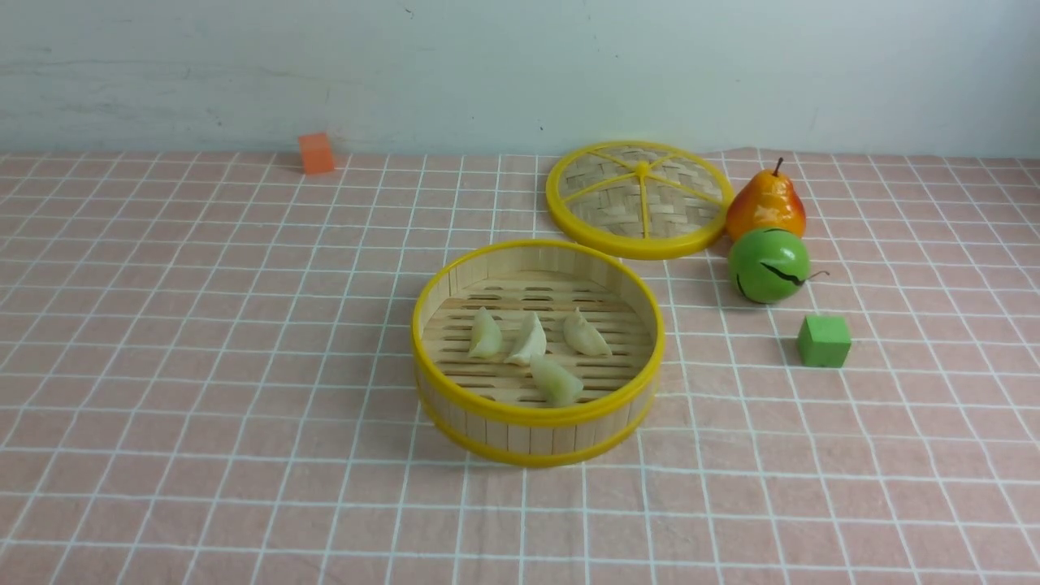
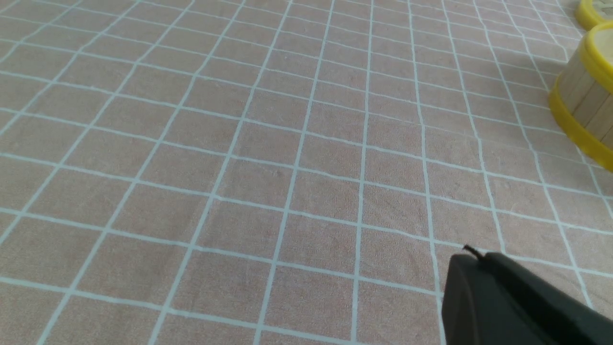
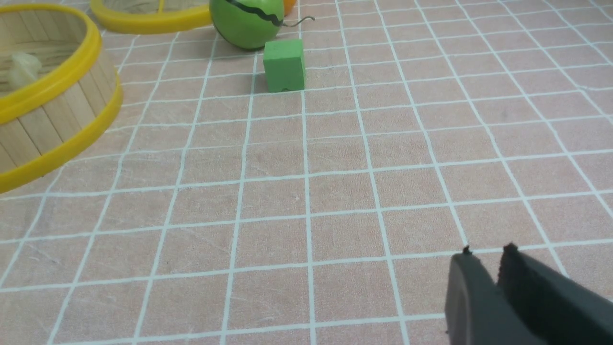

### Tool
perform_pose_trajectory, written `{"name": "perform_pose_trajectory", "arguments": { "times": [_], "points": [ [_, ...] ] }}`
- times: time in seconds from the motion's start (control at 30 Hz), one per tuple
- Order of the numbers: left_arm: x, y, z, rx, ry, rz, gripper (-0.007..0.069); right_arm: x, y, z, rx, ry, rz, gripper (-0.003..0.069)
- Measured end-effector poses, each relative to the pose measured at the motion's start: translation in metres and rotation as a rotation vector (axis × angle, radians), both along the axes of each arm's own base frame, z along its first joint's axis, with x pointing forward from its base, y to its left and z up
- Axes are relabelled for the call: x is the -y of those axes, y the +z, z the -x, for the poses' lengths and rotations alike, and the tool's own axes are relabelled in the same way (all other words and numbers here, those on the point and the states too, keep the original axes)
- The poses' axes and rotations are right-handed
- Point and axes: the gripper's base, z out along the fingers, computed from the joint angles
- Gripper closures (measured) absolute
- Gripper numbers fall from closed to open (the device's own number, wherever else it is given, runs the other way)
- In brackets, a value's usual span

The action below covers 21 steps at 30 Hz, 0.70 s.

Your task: Put the dumplings into the steamer on the table with the pink tablecloth.

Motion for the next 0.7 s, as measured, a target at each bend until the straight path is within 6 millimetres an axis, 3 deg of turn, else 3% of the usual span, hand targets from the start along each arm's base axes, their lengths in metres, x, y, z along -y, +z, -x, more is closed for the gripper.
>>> {"name": "perform_pose_trajectory", "arguments": {
  "times": [0.7],
  "points": [
    [0.0001, 0.0000, 0.0000, 0.000, 0.000, 0.002, 0.0636, 0.0000, 0.0000, 0.0000, 0.000, 0.000, 0.000, 0.0543]
  ]
}}
